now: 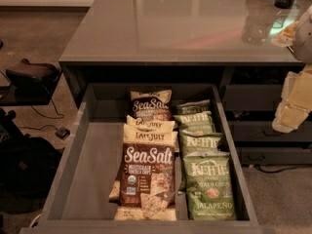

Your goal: Pick brown chip bag from top drawer and place on counter

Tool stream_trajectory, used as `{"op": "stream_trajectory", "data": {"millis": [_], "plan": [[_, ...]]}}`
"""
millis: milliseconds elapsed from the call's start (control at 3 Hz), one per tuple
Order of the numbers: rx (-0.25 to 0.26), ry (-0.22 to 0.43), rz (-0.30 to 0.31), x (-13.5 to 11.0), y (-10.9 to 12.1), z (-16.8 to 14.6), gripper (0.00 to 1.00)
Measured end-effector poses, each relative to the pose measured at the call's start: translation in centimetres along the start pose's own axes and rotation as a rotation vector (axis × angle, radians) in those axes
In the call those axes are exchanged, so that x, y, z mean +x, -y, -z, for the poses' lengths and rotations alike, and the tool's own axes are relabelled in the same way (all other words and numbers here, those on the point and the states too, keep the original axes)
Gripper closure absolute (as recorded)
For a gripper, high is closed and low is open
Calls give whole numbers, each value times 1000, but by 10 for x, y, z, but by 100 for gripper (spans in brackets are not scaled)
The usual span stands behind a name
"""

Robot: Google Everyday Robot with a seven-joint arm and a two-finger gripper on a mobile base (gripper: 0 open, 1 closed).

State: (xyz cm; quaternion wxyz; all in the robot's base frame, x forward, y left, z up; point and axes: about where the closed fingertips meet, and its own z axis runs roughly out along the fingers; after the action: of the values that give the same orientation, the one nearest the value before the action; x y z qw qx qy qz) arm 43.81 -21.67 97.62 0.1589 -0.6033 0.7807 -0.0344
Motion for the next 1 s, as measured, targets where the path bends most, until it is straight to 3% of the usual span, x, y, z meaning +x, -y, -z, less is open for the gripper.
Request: {"op": "stream_trajectory", "data": {"millis": [667,1000], "plan": [[-4,5,10,-3,-2,-4,0],[-106,98,70,-22,-18,-57,0]]}}
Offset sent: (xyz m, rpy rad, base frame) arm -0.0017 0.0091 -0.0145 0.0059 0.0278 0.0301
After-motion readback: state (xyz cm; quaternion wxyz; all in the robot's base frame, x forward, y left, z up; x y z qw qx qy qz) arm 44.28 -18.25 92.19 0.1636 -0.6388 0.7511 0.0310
